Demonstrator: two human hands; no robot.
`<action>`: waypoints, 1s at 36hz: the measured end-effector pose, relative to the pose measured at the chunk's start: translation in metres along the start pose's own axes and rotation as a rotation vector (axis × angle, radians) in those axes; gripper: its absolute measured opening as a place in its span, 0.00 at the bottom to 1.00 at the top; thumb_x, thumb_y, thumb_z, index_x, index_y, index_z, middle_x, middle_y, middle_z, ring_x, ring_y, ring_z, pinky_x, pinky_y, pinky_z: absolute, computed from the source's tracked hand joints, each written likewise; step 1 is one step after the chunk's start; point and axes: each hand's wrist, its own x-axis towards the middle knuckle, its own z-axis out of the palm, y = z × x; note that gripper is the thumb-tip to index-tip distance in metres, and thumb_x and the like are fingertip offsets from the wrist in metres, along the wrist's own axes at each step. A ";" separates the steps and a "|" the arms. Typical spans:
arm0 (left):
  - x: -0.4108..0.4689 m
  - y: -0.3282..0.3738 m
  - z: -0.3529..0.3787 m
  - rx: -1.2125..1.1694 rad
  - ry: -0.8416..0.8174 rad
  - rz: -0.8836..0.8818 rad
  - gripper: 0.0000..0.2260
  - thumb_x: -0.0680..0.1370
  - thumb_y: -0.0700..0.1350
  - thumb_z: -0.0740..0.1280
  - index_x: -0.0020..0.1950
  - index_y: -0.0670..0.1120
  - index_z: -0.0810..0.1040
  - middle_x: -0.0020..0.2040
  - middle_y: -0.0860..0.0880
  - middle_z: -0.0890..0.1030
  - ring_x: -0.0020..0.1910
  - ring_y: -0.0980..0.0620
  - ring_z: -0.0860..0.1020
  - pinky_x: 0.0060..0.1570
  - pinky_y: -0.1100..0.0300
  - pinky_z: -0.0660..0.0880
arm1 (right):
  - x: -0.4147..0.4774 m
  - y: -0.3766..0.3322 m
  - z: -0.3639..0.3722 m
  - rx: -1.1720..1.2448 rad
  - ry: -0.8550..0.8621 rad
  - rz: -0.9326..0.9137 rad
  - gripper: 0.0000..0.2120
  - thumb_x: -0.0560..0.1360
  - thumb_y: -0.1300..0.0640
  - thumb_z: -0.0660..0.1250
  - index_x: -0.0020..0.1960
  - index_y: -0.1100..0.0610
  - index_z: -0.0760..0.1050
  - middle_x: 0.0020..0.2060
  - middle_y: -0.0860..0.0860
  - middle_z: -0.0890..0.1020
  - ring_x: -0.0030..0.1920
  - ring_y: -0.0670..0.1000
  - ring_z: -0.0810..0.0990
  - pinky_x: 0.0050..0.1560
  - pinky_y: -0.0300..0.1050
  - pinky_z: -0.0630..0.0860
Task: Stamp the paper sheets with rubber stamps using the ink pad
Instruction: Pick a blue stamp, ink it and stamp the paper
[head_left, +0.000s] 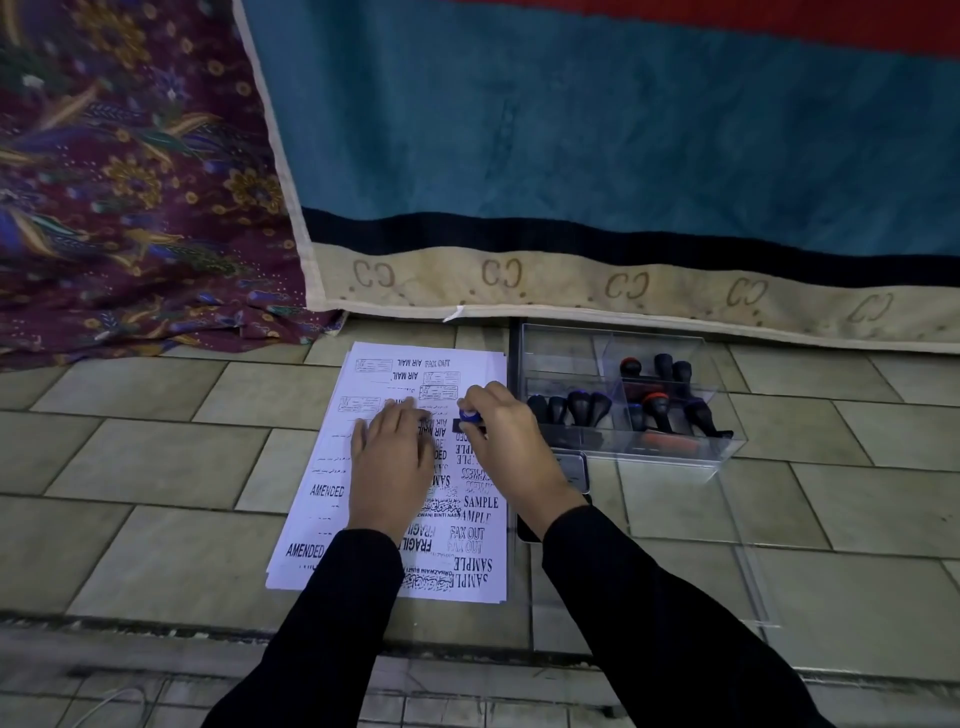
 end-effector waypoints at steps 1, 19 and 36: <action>0.000 0.000 0.000 -0.002 -0.001 0.000 0.15 0.78 0.43 0.59 0.65 0.47 0.72 0.70 0.49 0.70 0.72 0.49 0.63 0.73 0.46 0.52 | 0.000 0.000 -0.001 0.003 0.003 0.004 0.07 0.73 0.67 0.66 0.50 0.61 0.74 0.47 0.56 0.77 0.44 0.56 0.79 0.45 0.52 0.78; -0.001 0.001 -0.001 -0.036 0.013 -0.013 0.13 0.79 0.45 0.57 0.63 0.49 0.72 0.70 0.51 0.70 0.72 0.52 0.63 0.73 0.47 0.51 | 0.055 0.073 -0.079 0.131 0.388 0.341 0.08 0.73 0.64 0.68 0.52 0.59 0.76 0.51 0.56 0.77 0.44 0.51 0.79 0.50 0.42 0.78; -0.002 0.002 -0.003 -0.054 0.001 -0.013 0.13 0.80 0.45 0.57 0.63 0.50 0.72 0.70 0.52 0.69 0.72 0.53 0.62 0.73 0.48 0.51 | 0.082 0.087 -0.056 -0.129 -0.128 0.487 0.08 0.76 0.64 0.64 0.53 0.62 0.79 0.52 0.59 0.81 0.54 0.56 0.78 0.54 0.44 0.75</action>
